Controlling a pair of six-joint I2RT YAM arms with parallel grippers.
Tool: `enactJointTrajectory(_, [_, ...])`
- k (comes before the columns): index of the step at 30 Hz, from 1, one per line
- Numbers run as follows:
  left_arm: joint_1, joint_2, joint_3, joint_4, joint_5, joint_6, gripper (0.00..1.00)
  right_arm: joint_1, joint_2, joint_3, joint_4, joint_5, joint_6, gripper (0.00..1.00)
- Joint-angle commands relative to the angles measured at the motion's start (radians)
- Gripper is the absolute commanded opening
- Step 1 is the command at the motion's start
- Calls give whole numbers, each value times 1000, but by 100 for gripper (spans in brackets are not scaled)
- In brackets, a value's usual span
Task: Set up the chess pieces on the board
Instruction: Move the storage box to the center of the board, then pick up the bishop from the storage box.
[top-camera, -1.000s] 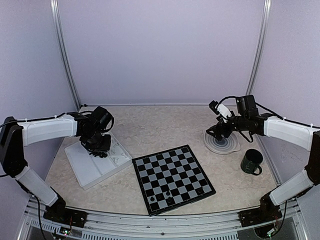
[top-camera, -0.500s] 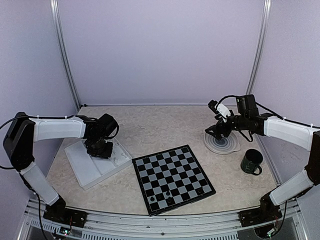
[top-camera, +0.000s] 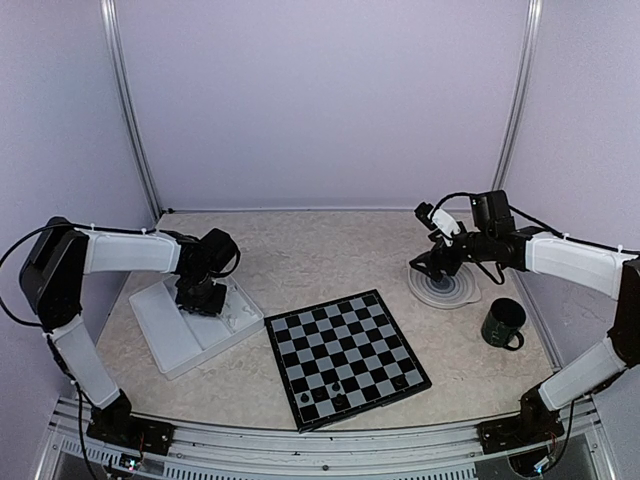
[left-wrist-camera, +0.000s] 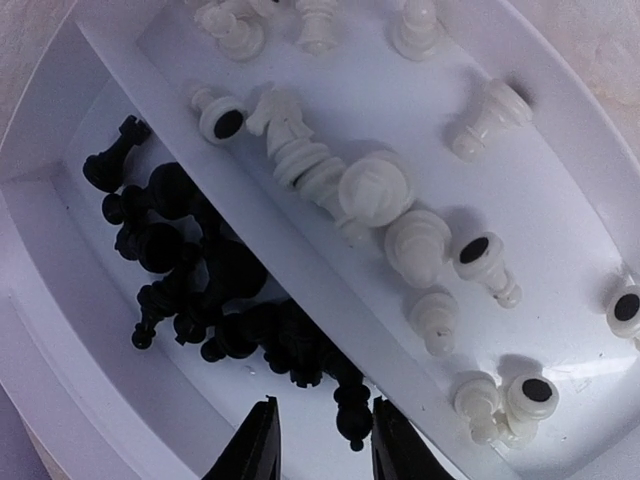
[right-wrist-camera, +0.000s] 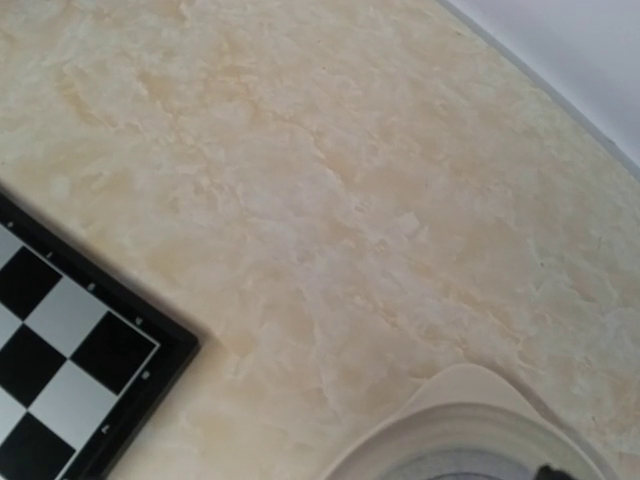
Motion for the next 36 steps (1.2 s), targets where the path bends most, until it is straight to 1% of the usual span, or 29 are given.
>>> enactJointTrajectory(1, [13,25,53,53,-31,32,33,-8,17,25,8,-8,1,92])
enactJointTrajectory(10, [18,64,78,88,-3,83,31,-8,39,31,-1,-15,-1,92])
enactJointTrajectory(18, [33,43,43,173,53,120,33,-8,55,38,-11,-24,0,92])
enactJointTrajectory(23, [87,-16,11,213,162,144,33,-8,59,41,-18,-38,3,92])
enactJointTrajectory(26, [120,-88,-18,244,256,159,33,-8,62,42,-21,-45,-1,92])
enactJointTrajectory(29, [141,-140,-39,268,289,165,33,-8,70,47,-25,-52,-2,92])
enactJointTrajectory(33, [151,-148,-42,273,322,243,32,-8,74,51,-33,-64,-2,91])
enactJointTrajectory(36, [167,-153,-56,285,382,320,32,-8,71,50,-36,-67,-4,91])
